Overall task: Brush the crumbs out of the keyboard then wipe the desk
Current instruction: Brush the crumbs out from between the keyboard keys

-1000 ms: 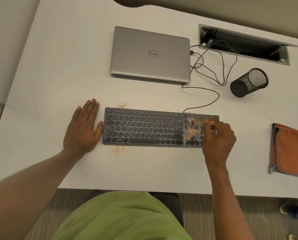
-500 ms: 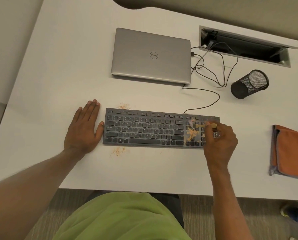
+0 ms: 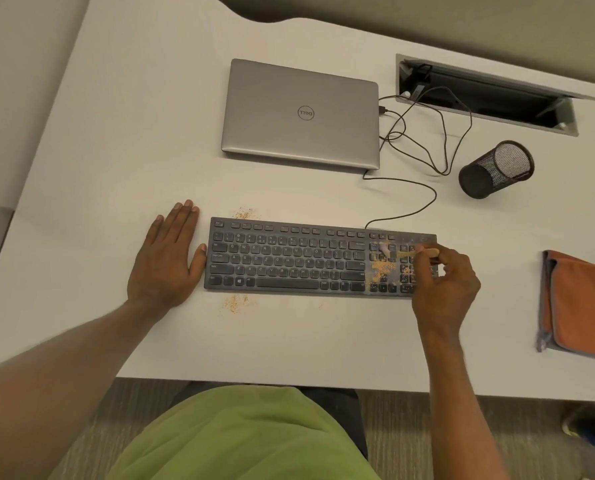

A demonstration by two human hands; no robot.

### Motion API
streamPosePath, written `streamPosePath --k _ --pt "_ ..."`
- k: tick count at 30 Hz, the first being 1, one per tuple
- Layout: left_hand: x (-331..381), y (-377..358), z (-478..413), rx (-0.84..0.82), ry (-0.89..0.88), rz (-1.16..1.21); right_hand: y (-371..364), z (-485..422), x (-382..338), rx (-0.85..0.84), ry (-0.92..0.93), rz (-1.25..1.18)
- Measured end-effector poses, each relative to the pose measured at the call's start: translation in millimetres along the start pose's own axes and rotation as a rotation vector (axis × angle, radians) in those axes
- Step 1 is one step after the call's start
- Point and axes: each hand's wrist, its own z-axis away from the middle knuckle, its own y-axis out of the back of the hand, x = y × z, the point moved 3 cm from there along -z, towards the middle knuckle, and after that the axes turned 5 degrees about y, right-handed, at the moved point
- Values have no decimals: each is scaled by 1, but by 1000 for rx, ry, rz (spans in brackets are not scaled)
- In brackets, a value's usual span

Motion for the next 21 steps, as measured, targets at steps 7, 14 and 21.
streamPosePath --k 7,14,21 --pt "0 0 0 2 -1 3 1 -12 -8 73 10 -25" --pt "0 -1 0 4 -5 8 4 -7 6 2 0 30" --pt "-1 -1 0 5 -5 5 2 -12 -10 32 37 14"
